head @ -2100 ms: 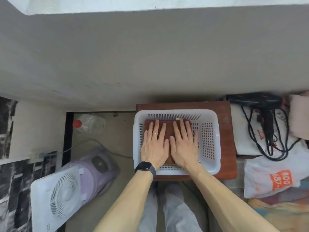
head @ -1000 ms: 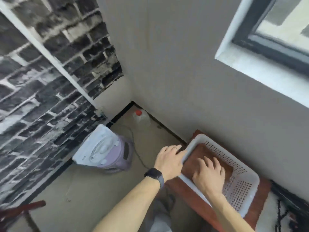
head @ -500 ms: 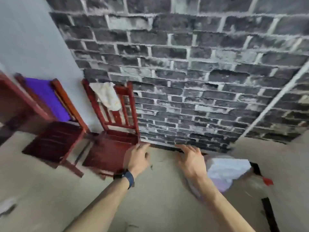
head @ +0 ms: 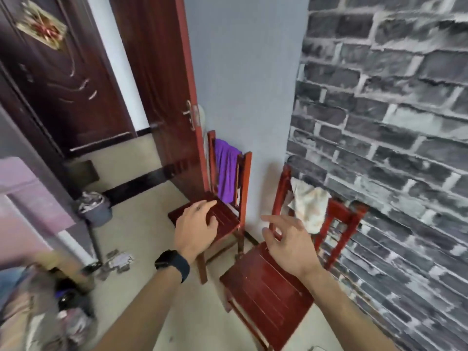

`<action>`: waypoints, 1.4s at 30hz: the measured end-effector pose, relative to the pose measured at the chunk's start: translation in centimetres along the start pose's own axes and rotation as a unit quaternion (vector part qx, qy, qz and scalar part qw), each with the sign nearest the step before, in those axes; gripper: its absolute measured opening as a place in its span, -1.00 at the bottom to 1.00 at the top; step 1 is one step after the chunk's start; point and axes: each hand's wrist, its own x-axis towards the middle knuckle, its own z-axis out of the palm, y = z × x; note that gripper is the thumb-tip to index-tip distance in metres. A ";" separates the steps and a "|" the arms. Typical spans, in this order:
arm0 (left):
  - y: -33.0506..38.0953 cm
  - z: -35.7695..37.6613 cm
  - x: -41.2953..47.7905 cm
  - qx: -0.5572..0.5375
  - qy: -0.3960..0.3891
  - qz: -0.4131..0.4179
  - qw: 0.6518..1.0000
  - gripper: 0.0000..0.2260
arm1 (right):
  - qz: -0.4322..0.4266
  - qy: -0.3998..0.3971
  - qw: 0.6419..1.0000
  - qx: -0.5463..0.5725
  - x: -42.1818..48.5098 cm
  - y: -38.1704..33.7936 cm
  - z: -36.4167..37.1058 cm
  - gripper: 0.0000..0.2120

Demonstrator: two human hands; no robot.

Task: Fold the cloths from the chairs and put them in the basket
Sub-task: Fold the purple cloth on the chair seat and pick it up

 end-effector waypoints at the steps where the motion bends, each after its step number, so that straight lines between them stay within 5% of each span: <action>1: -0.7 -0.8 1.5 -0.004 0.013 -0.009 1.000 -0.60 | -0.016 -0.004 1.000 0.007 2.2 -0.3 0.5 -0.77; 11: -8.7 -7.9 12.3 0.084 0.078 -0.107 0.988 -0.56 | -0.134 -0.054 0.988 0.061 20.4 -5.7 8.3 -0.76; 19: -18.5 -8.1 21.4 0.079 0.059 -0.088 0.991 -0.56 | -0.116 -0.065 0.989 0.068 29.0 -9.2 17.4 -0.77; 35: -23.4 -0.6 39.2 -0.011 -0.154 0.062 0.986 -0.55 | 0.147 0.013 0.989 -0.020 35.8 -6.1 26.2 -0.69; 42: -21.6 7.3 49.8 -0.098 -0.251 0.008 0.963 -0.43 | 0.241 0.012 0.965 -0.108 43.9 2.3 28.1 -0.44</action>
